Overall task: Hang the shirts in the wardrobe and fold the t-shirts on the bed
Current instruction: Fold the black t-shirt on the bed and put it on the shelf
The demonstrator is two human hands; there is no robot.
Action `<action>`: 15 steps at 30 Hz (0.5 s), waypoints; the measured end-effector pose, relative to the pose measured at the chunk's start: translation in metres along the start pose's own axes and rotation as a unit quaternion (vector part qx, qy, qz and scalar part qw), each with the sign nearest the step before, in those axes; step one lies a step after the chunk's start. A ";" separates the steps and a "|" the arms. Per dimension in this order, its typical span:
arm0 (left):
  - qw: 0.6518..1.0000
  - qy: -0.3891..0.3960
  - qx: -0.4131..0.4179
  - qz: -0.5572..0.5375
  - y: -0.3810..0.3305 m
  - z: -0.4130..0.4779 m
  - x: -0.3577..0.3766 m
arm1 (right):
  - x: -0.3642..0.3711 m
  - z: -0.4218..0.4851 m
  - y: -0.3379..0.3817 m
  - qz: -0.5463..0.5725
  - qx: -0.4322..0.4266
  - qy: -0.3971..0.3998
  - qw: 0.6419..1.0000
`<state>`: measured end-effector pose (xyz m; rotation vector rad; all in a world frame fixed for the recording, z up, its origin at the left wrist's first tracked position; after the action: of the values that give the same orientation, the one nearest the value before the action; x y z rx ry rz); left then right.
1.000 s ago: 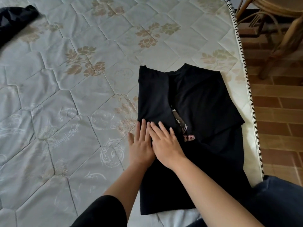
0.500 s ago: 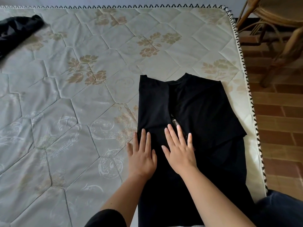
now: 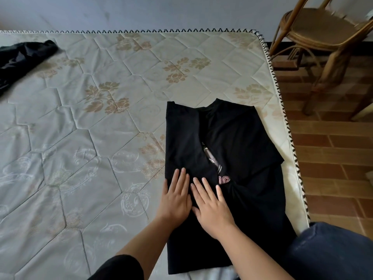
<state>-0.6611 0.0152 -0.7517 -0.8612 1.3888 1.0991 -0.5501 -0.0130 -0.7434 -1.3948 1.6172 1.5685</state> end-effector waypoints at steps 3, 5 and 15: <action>1.000 0.019 -0.016 -0.017 0.001 -0.021 -0.001 | 0.001 -0.016 -0.015 -0.007 0.015 -0.005 1.000; 0.999 0.023 -0.022 -0.014 0.000 -0.028 -0.001 | 0.001 -0.021 -0.023 -0.010 0.032 -0.016 0.999; 0.996 0.079 -0.035 0.013 -0.004 -0.055 0.002 | 0.001 -0.038 -0.025 -0.002 0.052 -0.002 0.999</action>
<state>-0.6744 -0.0377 -0.7570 -1.0015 1.5011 1.1248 -0.5168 -0.0440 -0.7465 -1.3383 1.6682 1.4630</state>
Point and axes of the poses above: each hand's wrist, its own z-axis towards the middle knuckle, its own x-axis out of the palm, y = z × x, the point moved 4 cm from there along z, towards the middle knuckle, and after that the axes turned 15 degrees about z, right-handed, at the moved point
